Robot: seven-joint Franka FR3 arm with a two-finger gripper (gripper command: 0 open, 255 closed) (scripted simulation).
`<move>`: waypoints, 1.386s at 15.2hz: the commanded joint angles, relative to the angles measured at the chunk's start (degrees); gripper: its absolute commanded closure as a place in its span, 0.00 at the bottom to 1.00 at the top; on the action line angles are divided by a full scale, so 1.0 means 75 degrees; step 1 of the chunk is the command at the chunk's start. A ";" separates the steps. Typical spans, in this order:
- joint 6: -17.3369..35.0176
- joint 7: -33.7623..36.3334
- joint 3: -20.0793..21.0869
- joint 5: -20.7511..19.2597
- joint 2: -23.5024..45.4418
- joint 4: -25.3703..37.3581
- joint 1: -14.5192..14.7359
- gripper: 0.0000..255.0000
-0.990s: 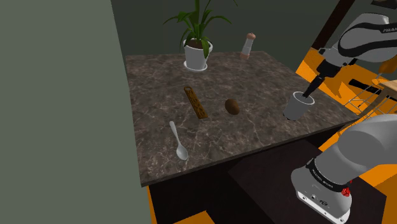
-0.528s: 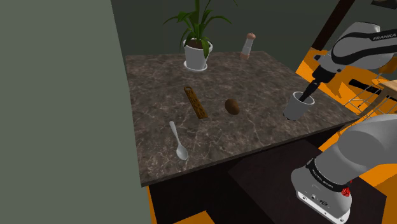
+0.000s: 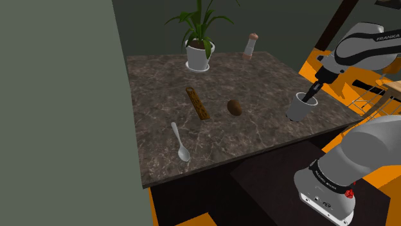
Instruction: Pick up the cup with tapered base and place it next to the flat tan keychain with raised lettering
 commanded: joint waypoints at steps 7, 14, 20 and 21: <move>0.0001 0.0000 0.0000 0.0000 0.0001 0.0000 0.0000 1.00; -0.0894 0.0097 0.0287 0.0111 -0.0440 0.0462 -0.0028 1.00; -0.1605 0.0160 0.0504 0.0227 -0.0698 0.0920 -0.0016 1.00; -0.1718 0.0169 0.0538 0.0247 -0.0731 0.1001 -0.0011 1.00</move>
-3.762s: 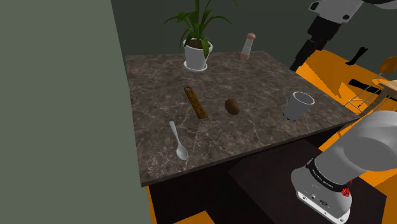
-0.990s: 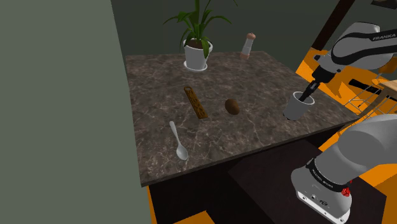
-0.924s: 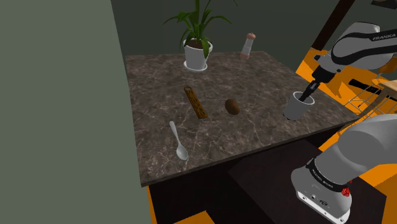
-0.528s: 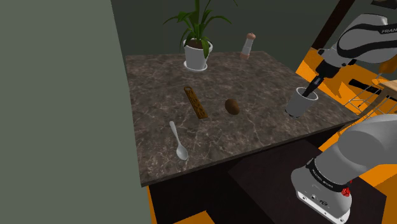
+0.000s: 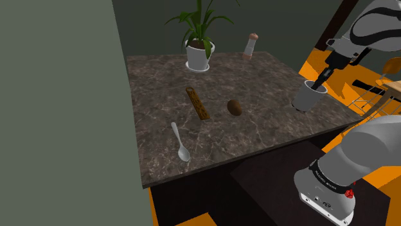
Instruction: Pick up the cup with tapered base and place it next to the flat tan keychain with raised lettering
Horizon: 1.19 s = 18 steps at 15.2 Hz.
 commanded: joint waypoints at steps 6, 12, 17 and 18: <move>-0.0770 0.0055 0.0218 0.0143 -0.0176 0.0595 0.0040 1.00; -0.1394 0.0094 0.0382 0.0264 -0.0240 0.1158 0.0089 1.00; -0.1893 0.0121 0.0501 0.0362 -0.0237 0.1660 0.0137 1.00; -0.1991 0.0125 0.0523 0.0381 -0.0231 0.1764 0.0147 1.00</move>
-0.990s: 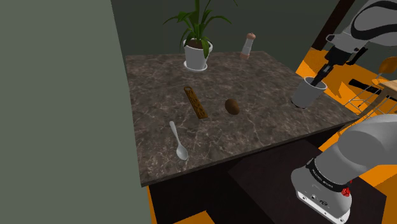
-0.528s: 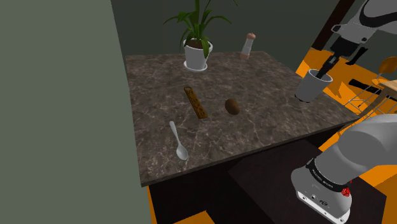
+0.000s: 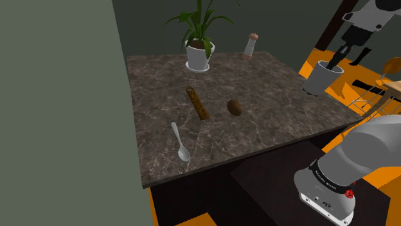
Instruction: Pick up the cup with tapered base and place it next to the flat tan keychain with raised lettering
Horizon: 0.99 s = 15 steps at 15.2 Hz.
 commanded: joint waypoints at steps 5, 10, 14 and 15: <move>-0.0593 0.0024 0.0125 0.0114 0.0061 0.0654 0.0063 1.00; -0.0463 0.0754 0.0774 0.0544 0.0082 0.0509 0.0323 1.00; -0.0255 0.1458 0.1391 0.0977 0.0246 0.0460 0.0616 1.00; -0.0197 0.1630 0.1540 0.1083 0.0310 0.0470 0.0693 1.00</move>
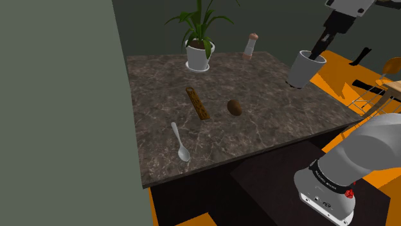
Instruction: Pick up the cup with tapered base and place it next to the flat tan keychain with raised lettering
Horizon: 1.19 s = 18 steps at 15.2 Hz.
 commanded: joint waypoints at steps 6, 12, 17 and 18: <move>0.0424 0.1171 0.1000 0.0704 0.0664 0.0291 0.0543 1.00; 0.0789 0.2116 0.1787 0.1157 0.1507 0.0849 0.0955 1.00; 0.1041 0.2881 0.2391 0.1384 0.2379 0.1553 0.1239 1.00; 0.1082 0.3034 0.2506 0.1410 0.2569 0.1719 0.1290 1.00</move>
